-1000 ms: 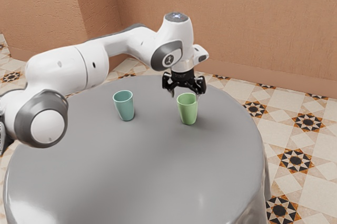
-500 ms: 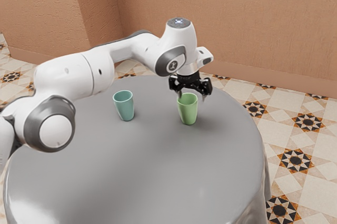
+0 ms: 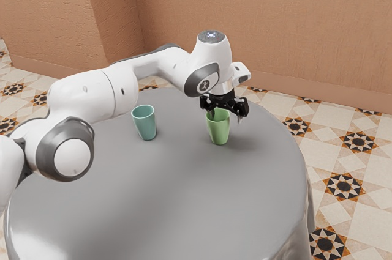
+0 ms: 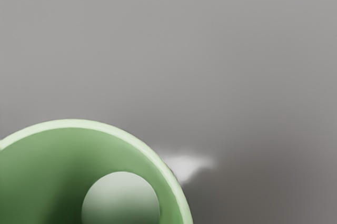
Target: Place the right cup onto the left cup
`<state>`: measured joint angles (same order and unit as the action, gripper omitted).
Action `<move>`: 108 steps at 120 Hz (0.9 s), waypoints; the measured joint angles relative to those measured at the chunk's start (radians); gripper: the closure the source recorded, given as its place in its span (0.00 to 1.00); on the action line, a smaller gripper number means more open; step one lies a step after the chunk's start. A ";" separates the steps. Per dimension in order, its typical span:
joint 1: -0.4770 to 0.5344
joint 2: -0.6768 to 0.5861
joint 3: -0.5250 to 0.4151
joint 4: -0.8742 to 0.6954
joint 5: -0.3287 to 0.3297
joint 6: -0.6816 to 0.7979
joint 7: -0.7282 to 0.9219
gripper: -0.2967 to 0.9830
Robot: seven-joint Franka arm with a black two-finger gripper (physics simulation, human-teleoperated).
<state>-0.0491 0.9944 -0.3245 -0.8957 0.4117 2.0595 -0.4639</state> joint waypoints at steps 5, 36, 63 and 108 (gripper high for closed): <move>0.000 0.002 0.000 0.001 0.002 0.001 0.003 0.24; -0.001 0.011 -0.014 0.002 0.008 0.005 0.014 0.30; -0.002 0.016 -0.020 0.000 0.010 0.004 0.019 0.43; -0.002 0.015 -0.012 -0.014 0.005 -0.002 0.022 0.69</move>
<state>-0.0506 1.0091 -0.3361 -0.9093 0.4163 2.0575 -0.4420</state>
